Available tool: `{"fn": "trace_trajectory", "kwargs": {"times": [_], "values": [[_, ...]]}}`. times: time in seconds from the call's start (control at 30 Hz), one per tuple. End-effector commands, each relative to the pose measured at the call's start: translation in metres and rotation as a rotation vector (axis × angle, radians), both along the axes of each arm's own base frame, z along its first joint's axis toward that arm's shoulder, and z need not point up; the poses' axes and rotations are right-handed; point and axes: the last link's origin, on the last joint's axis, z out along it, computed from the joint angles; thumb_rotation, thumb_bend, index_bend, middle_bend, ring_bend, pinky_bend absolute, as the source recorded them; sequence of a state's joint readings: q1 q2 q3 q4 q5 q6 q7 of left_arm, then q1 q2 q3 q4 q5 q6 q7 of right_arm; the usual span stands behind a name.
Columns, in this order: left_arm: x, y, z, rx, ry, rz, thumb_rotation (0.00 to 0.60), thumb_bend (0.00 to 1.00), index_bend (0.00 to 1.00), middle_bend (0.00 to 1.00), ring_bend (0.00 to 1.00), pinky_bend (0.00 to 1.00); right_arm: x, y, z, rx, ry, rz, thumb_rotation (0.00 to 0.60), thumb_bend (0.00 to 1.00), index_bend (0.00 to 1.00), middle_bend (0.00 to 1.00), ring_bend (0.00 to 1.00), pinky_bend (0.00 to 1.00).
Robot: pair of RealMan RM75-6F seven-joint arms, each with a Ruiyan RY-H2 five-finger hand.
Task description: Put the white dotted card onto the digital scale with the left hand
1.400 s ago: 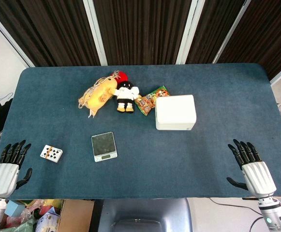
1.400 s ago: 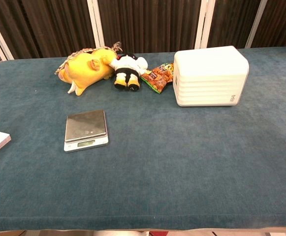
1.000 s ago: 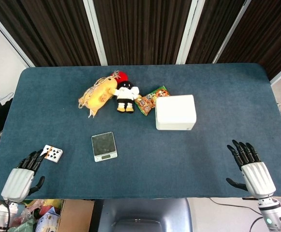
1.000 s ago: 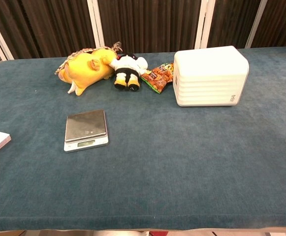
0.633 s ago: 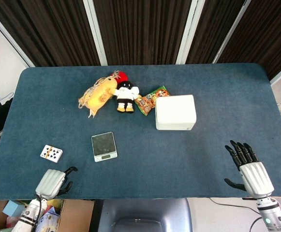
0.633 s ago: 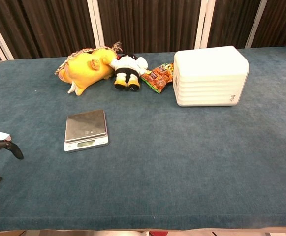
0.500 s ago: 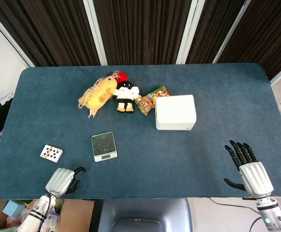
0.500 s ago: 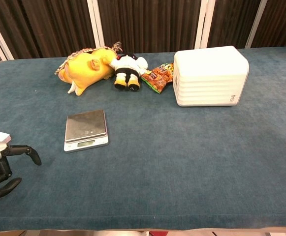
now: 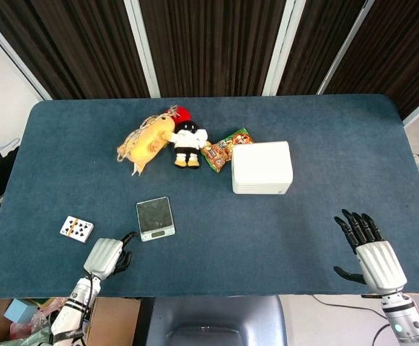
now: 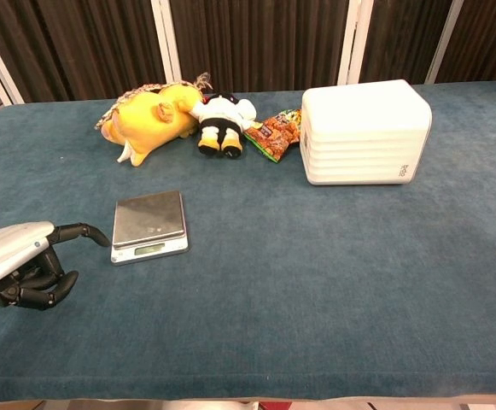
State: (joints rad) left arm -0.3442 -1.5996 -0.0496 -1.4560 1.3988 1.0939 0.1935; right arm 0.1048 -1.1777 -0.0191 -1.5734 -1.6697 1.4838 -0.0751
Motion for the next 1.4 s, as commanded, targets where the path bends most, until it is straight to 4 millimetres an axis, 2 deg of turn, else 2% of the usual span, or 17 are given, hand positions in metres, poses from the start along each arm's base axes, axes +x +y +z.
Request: {"fn": "trace_trajectory", "kwargs": {"times": [0.03, 0.43, 1.4], "values": [[0.002, 0.001, -0.001, 0.000, -0.002, -0.004, 0.600, 0.58, 0.25, 1.00, 1.00, 1.00, 0.000, 0.000, 0.000, 0.000, -0.001, -0.002, 0.600, 0.13, 0.00, 0.00, 0.00, 0.00], [0.000, -0.001, -0.008, -0.026, 0.022, -0.003, 0.600, 0.58, 0.28, 1.00, 1.00, 1.00, 0.000, 0.000, 0.000, 0.002, -0.003, -0.003, 0.600, 0.13, 0.00, 0.00, 0.00, 0.00], [0.000, -0.001, -0.015, -0.031, 0.031, -0.007, 0.600, 0.58, 0.27, 1.00, 1.00, 1.00, 0.000, 0.000, -0.002, 0.004, 0.003, -0.017, 0.600, 0.13, 0.00, 0.00, 0.00, 0.00]]}}
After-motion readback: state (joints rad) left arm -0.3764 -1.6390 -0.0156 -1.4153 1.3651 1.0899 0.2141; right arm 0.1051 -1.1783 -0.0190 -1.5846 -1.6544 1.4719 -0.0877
